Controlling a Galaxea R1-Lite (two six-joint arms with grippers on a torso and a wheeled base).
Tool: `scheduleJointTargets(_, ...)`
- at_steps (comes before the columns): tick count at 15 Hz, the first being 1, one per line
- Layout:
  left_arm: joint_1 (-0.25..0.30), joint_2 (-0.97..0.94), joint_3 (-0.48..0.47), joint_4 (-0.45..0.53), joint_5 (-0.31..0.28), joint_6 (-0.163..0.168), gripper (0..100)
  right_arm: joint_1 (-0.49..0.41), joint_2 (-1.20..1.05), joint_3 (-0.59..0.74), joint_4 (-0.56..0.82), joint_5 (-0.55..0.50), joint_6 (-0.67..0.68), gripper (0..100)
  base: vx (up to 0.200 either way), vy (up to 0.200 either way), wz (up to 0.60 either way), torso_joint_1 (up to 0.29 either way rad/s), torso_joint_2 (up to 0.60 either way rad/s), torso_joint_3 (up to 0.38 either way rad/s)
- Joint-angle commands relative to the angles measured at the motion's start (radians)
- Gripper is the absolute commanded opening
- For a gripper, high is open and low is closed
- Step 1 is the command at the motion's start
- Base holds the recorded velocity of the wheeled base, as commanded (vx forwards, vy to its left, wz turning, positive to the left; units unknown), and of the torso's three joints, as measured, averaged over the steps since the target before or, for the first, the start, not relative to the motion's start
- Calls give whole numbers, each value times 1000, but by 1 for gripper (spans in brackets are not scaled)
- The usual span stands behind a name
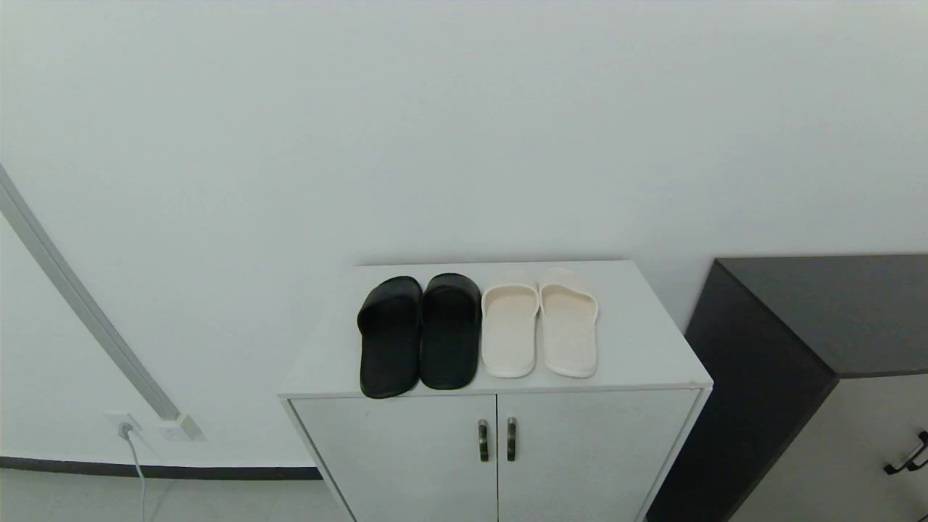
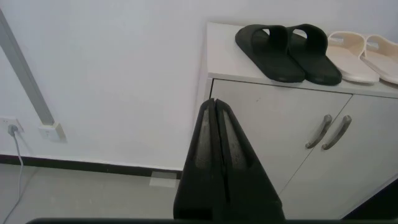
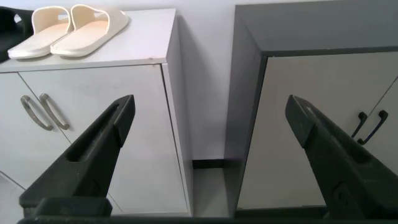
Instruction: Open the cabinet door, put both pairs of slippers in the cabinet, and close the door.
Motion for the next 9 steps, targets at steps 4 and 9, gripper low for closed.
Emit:
scheduleJointTargets(4,0,1,0,0,1,1,0,0,1,0,0,1,-2,100,0,0,0,0,0,0)
scheduleJointTargets(9,0,1,0,0,-1,-1,0,0,1,0,0,15,-7,100,0,0,0,0,0,0)
